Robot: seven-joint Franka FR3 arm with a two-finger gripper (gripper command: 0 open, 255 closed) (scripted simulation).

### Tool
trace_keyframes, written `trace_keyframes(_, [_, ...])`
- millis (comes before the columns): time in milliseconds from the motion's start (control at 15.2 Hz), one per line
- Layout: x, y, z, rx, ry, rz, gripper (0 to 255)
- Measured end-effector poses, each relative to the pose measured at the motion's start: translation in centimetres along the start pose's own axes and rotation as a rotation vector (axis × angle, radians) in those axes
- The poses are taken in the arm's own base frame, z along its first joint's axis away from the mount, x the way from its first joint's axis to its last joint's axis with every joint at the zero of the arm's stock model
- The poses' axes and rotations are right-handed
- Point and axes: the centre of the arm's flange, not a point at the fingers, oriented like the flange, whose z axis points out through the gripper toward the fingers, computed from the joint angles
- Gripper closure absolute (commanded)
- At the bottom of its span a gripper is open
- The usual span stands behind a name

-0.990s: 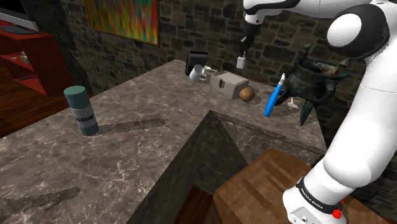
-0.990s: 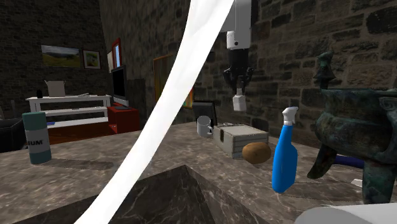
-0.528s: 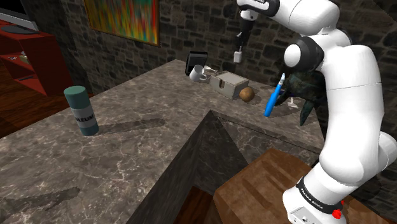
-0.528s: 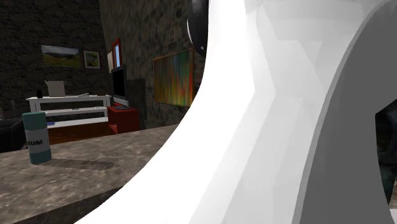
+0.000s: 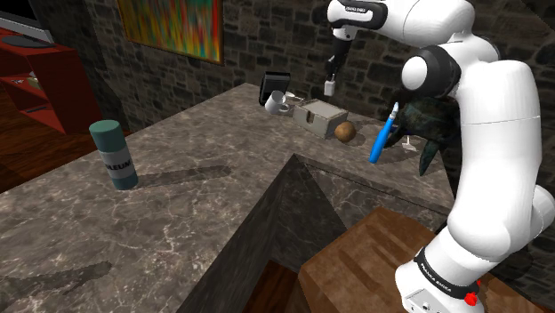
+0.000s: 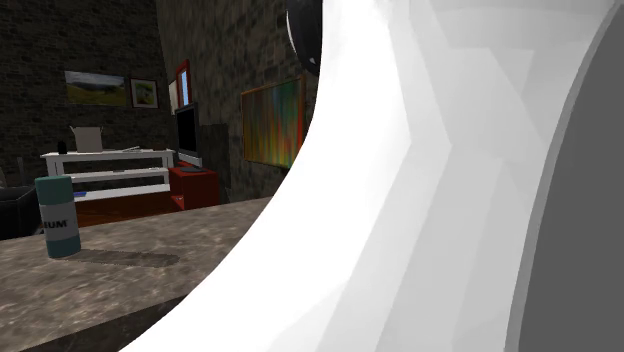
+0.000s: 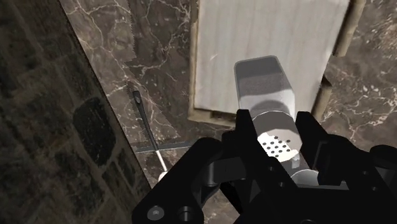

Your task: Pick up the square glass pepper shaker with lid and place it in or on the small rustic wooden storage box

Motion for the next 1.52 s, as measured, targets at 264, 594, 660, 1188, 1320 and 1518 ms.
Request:
trace_keyframes(264, [-0.2,-0.3,2.2,0.000,0.000,0.000,255])
trace_keyframes(594, [-0.4,-0.4,4.6,0.000,0.000,0.000,255])
trace_keyframes(660, [-0.5,-0.6,5.2,0.000,0.000,0.000,255])
trace_keyframes(1188, [-0.6,-0.8,6.4,0.000,0.001,0.000,255])
trace_keyframes(1320, [-0.6,-0.8,6.4,0.000,0.001,0.000,0])
trace_keyframes(1518, [-0.6,-0.8,6.4,0.000,0.001,0.000,0])
